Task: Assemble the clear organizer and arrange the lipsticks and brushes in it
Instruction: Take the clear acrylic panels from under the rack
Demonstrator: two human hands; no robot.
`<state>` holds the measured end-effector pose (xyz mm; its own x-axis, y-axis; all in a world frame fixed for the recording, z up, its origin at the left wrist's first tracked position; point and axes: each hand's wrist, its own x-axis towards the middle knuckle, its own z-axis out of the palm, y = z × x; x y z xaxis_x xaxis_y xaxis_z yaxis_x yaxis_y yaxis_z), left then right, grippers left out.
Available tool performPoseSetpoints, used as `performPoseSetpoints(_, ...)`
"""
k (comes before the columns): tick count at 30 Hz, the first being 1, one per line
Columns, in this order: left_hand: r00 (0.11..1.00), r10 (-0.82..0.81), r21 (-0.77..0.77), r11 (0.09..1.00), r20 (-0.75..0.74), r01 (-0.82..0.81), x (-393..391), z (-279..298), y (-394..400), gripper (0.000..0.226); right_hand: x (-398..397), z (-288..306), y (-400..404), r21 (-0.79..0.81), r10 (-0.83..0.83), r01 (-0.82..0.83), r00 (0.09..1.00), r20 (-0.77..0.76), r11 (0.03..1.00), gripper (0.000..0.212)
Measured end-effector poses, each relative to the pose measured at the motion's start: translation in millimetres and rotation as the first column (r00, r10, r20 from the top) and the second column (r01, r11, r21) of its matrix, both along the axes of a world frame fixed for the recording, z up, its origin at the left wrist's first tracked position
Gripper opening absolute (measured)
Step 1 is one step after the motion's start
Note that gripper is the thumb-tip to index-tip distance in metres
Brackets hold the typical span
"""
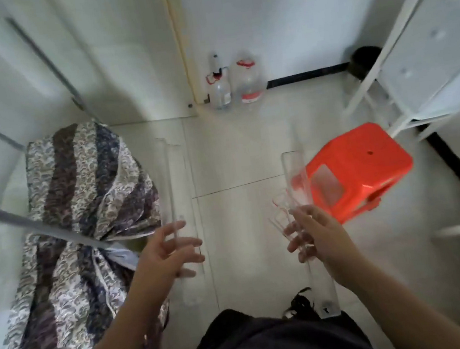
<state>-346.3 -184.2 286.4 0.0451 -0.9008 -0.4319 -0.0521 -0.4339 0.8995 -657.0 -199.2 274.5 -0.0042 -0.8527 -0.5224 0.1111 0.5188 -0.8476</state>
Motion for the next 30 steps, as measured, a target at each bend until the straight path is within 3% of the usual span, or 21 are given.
performPoseSetpoints(6,0.988,-0.154,-0.016,0.988,0.007,0.154,-146.8,-4.9,-60.4,0.038,-151.8,2.2,1.8,0.0,-0.216,0.216,0.976,-0.031,0.976,0.026)
performPoseSetpoints(12,0.936,-0.352,0.003,0.936,0.001,0.352,-276.1,2.6,-109.0,0.046,-271.5,9.1,16.1,0.012,-0.459,0.46,0.887,-0.04,0.888,0.025)
performPoseSetpoints(22,0.817,-0.575,-0.008,0.818,0.043,0.575,-414.5,-0.3,-206.2,0.037,-373.0,-2.7,-1.5,0.029,-0.657,0.66,0.75,-0.074,0.751,0.024)
performPoseSetpoints(28,0.752,-0.659,-0.024,0.751,0.019,0.659,-501.3,2.4,-283.8,0.052,-428.6,9.0,-45.8,-0.019,-0.745,0.748,0.658,-0.112,0.664,0.019)
performPoseSetpoints(30,0.719,-0.695,-0.037,0.718,0.001,0.695,-531.4,1.0,-308.6,0.045,-447.6,15.5,-57.2,-0.037,-0.774,0.776,0.622,-0.121,0.629,0.017)
